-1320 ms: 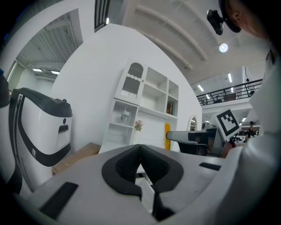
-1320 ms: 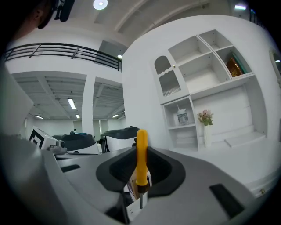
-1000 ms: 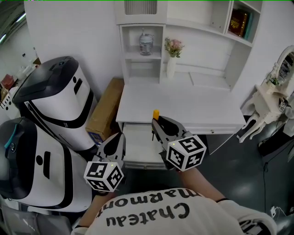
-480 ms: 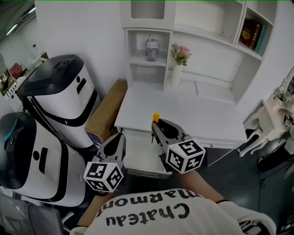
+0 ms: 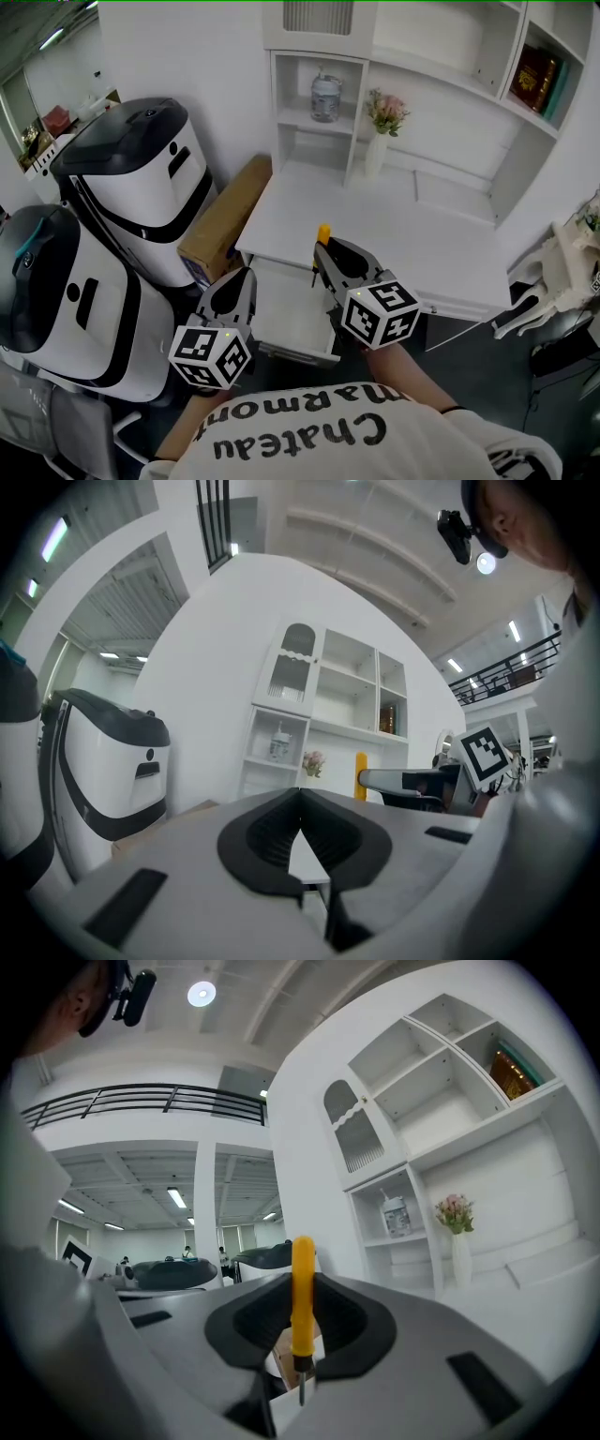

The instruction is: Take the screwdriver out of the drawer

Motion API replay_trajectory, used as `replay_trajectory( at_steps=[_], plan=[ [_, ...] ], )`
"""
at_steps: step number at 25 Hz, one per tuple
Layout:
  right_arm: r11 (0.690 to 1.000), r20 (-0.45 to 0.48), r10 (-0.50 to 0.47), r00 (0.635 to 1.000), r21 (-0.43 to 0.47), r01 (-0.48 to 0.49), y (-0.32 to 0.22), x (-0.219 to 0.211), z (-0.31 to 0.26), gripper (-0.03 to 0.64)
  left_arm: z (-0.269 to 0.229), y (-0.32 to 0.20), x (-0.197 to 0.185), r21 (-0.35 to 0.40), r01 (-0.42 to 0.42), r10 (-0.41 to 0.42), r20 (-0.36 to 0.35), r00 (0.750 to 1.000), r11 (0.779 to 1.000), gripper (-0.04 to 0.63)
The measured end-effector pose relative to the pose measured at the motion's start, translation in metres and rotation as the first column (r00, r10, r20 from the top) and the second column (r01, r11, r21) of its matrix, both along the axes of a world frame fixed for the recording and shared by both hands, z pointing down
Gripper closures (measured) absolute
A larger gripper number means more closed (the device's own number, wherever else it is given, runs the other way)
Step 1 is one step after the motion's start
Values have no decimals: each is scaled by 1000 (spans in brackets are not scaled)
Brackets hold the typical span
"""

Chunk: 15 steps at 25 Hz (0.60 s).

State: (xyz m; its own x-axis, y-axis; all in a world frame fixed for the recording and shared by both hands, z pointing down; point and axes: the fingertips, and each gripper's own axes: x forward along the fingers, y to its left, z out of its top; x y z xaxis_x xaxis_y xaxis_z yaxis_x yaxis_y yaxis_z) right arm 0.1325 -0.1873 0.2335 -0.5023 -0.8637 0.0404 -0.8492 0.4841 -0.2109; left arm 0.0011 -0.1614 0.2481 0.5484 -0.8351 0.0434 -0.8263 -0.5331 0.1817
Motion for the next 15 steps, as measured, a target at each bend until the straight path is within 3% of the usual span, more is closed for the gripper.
replay_trajectory(
  at_steps=[6,15],
  plan=[
    [999,33,-36,999,-40,37,1,14,15,537,11,8,13,-11,35,-35,0,999,999,572],
    [994,11,-61,998,-87,62,2,29,45,537,39,15,29,-58,61,-61,0,998,996,572]
  ],
)
